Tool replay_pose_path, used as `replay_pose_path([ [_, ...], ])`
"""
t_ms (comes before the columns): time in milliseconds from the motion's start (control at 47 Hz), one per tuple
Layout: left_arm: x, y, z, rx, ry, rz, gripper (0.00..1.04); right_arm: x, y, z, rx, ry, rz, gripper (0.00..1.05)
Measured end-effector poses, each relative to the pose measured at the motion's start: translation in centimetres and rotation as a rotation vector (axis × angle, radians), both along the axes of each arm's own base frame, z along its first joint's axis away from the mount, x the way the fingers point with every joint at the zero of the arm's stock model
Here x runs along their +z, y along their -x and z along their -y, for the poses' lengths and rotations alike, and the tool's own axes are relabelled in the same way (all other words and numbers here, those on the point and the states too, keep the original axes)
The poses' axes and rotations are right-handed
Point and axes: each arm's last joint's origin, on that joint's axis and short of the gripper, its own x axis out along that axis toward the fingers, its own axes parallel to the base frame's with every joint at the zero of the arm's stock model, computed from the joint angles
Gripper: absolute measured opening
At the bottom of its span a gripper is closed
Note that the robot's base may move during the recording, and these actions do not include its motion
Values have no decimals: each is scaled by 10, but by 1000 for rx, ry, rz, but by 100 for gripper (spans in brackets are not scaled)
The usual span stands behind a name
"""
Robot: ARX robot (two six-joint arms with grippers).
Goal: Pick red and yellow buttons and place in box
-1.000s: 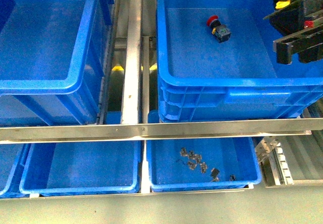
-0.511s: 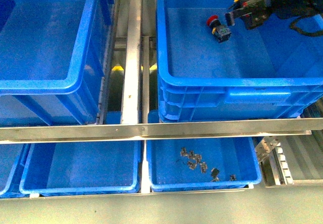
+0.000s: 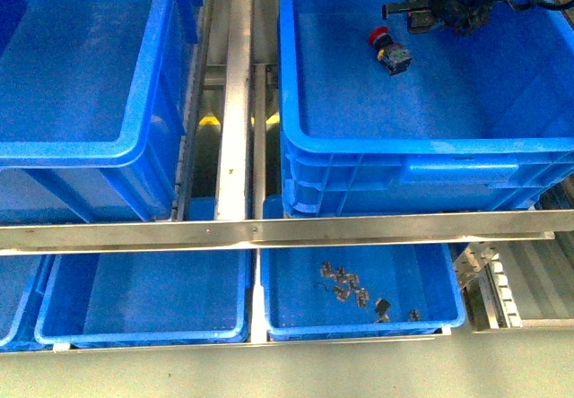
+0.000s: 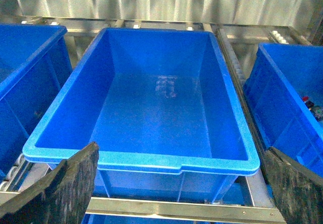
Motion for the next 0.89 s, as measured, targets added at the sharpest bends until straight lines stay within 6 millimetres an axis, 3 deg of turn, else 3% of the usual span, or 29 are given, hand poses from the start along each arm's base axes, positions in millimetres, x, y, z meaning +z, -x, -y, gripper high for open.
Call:
replay_pose_path([
  [170,0,0,0,0,0,0,97,-6,-13,-2,6,14,-37,33],
  [383,0,0,0,0,0,0,97,-16,-12,-9,29,30,-91,34],
  [574,0,0,0,0,0,0,97,-24,-7,-13,51,18,-83,72],
  [723,0,0,0,0,0,0,97,5,13,-10,102,-35,-9,99],
  [809,0,0,0,0,0,0,97,39,39,-4,136,-79,69,99],
  [894,0,0,0,0,0,0,97,70,80,4,164,-126,133,99],
])
